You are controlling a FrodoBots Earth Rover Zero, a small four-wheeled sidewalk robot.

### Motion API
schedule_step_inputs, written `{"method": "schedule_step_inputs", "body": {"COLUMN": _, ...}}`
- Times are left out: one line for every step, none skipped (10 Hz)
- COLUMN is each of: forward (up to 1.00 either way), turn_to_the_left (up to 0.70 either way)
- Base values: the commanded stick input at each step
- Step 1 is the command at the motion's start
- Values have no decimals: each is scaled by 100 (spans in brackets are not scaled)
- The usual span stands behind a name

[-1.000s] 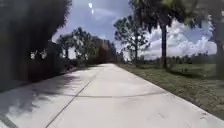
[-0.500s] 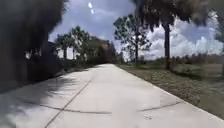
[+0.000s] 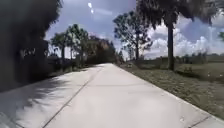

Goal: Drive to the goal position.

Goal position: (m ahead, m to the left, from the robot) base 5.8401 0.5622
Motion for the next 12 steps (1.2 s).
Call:
{"method": "schedule_step_inputs", "body": {"forward": 85, "turn_to_the_left": 0}}
{"method": "schedule_step_inputs", "body": {"forward": 85, "turn_to_the_left": 0}}
{"method": "schedule_step_inputs", "body": {"forward": 85, "turn_to_the_left": 0}}
{"method": "schedule_step_inputs", "body": {"forward": 85, "turn_to_the_left": 0}}
{"method": "schedule_step_inputs", "body": {"forward": 85, "turn_to_the_left": 0}}
{"method": "schedule_step_inputs", "body": {"forward": 85, "turn_to_the_left": 0}}
{"method": "schedule_step_inputs", "body": {"forward": 85, "turn_to_the_left": 0}}
{"method": "schedule_step_inputs", "body": {"forward": 85, "turn_to_the_left": 0}}
{"method": "schedule_step_inputs", "body": {"forward": 85, "turn_to_the_left": 0}}
{"method": "schedule_step_inputs", "body": {"forward": 85, "turn_to_the_left": 0}}
{"method": "schedule_step_inputs", "body": {"forward": 85, "turn_to_the_left": 0}}
{"method": "schedule_step_inputs", "body": {"forward": 85, "turn_to_the_left": 0}}
